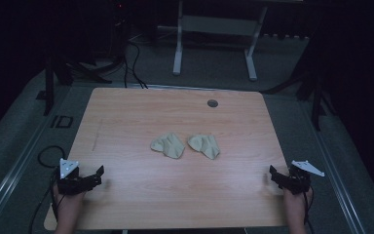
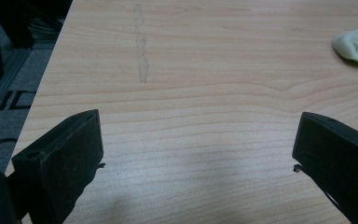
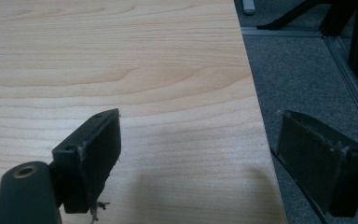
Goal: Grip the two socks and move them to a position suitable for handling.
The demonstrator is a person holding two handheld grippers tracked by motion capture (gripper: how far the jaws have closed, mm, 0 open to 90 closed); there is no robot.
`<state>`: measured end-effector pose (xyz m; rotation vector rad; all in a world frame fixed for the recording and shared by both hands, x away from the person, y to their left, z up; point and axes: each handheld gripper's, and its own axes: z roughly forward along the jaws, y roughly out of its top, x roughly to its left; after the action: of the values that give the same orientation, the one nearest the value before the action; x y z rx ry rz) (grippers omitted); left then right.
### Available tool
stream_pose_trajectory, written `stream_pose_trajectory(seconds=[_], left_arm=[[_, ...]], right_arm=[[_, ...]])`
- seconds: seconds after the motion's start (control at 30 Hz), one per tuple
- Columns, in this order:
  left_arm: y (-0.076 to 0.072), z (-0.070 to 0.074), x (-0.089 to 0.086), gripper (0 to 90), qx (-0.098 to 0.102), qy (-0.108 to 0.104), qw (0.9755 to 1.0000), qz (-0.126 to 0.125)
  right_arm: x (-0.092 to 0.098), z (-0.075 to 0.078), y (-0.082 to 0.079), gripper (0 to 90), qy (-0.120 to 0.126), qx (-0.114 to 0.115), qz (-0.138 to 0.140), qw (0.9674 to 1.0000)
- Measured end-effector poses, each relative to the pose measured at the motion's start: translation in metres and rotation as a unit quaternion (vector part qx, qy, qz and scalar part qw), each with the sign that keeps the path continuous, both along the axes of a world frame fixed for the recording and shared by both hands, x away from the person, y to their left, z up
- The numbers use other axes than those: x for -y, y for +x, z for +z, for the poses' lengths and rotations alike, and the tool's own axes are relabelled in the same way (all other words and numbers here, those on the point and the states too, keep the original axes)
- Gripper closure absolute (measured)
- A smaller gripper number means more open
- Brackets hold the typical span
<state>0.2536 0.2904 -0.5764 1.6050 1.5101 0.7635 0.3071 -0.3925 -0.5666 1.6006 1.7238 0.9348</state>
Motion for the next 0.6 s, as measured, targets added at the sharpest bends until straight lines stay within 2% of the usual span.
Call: stream_pose_trajectory(seconds=[0.07,0.17,0.23,0.3,0.5,0.6], left_arm=[[0.000,0.001,0.000,1.6,-0.002,-0.001,1.0000,-0.002],[0.000,0.002,0.001,1.6,0.001,-0.002,1.0000,-0.003],[0.000,0.002,0.001,1.6,0.002,-0.003,1.0000,-0.006],[0.000,0.002,0.001,1.6,0.000,-0.001,1.0000,-0.008],[0.001,0.001,0.001,1.6,-0.004,-0.003,0.9999,-0.011],[0.002,0.001,0.001,1.6,-0.007,-0.004,0.9999,-0.012]], right_arm=[[0.000,0.000,0.000,13.9,0.000,0.000,0.001,1.0000],[0.000,-0.001,0.001,13.7,-0.006,-0.014,0.004,0.9999],[-0.001,-0.001,0.002,13.6,-0.005,-0.019,0.016,0.9997],[-0.001,-0.001,0.003,13.6,-0.018,-0.020,0.020,0.9994],[0.004,0.004,0.009,13.7,-0.006,-0.065,0.059,0.9961],[0.003,0.011,0.013,13.8,0.004,-0.074,0.072,0.9946]])
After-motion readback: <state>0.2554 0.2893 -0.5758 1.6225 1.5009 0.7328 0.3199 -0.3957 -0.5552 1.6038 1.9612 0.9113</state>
